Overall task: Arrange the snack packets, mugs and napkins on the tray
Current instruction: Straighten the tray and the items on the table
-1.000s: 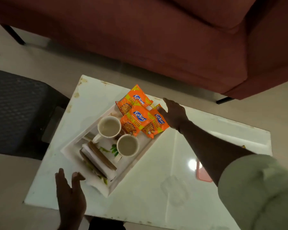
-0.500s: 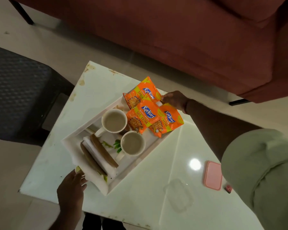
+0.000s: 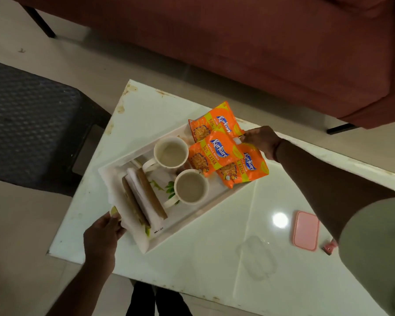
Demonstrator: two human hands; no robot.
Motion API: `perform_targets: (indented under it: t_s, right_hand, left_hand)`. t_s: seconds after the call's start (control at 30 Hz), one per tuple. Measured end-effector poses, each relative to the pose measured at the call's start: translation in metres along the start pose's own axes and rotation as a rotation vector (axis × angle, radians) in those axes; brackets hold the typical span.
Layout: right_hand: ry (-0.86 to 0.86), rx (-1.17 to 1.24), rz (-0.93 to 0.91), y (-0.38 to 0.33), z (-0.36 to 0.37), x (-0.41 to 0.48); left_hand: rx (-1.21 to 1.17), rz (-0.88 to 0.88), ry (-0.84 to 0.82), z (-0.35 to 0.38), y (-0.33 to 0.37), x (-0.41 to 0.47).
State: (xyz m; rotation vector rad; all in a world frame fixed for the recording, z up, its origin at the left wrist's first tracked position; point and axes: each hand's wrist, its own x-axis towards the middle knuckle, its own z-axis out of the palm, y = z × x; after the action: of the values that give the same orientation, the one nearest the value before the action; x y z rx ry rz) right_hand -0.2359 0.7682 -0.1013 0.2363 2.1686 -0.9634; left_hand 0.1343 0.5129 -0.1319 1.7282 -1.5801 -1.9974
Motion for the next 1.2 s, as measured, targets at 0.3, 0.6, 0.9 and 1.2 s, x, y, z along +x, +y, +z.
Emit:
perform_targets:
  t_s: [0.3,0.6,0.9,1.2]
  right_hand:
    - [0.110,0.293,0.011,0.065,-0.020,-0.063]
    - [0.243,0.523,0.125,0.117,0.001,-0.106]
    - [0.302,0.589,0.172,0.143,0.016,-0.106]
    - [0.318,0.579,0.190,0.151,0.026,-0.095]
  left_hand:
    - [0.114,0.147,-0.107,0.012,0.086,0.041]
    - [0.282,0.213,-0.185,0.055,0.130,0.079]
    - [0.403,0.207,-0.222,0.074,0.125,0.104]
    - [0.442,0.200,-0.194,0.080,0.120,0.116]
